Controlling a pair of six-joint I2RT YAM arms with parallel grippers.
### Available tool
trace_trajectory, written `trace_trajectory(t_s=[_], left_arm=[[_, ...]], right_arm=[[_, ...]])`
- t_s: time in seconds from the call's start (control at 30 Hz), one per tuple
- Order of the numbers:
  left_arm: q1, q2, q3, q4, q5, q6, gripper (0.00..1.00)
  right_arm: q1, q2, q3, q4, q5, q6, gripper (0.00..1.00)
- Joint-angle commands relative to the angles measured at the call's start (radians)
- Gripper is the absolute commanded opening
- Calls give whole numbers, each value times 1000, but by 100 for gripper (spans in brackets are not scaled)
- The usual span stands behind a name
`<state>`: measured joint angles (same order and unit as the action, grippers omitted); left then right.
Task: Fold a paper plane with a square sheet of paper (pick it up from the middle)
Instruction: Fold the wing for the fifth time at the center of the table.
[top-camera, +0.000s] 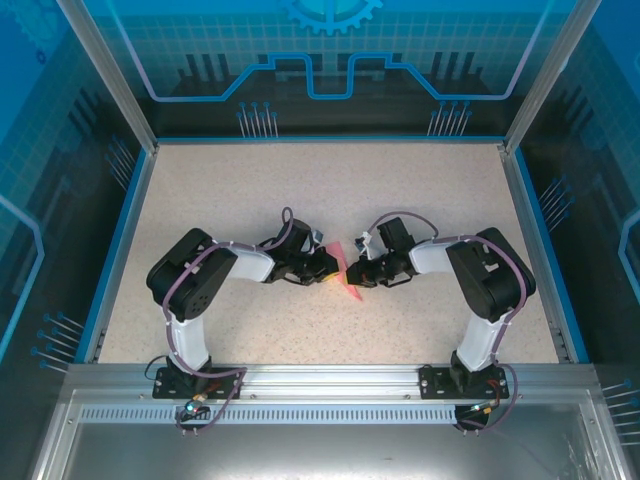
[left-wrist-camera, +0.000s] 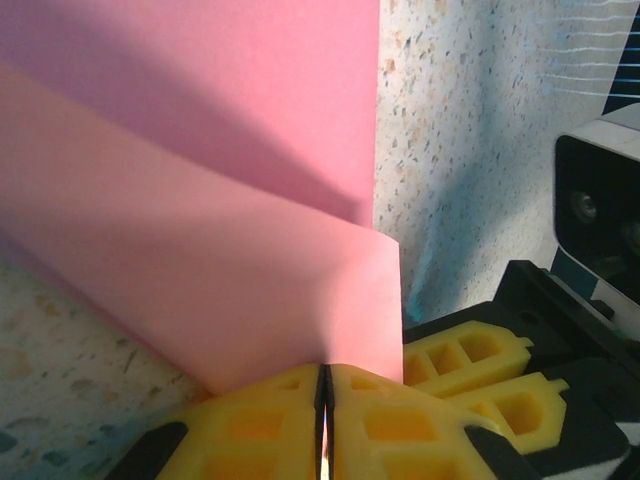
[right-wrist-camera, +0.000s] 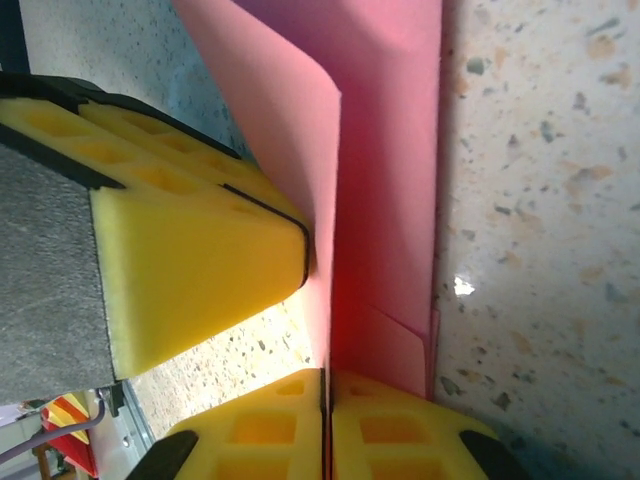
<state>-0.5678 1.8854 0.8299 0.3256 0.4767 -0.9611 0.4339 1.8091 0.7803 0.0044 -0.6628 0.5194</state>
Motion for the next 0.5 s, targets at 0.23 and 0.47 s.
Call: trace_trajectory(t_s=[0.23,0.47], left_arm=[[-5,24,32,-70,-15,44,11],[-5,21,27,-63,-13,44,11]], right_arm=[[9,-48,64,-190,58,-95,19],[8,-86,64,-249,60,-110,21]])
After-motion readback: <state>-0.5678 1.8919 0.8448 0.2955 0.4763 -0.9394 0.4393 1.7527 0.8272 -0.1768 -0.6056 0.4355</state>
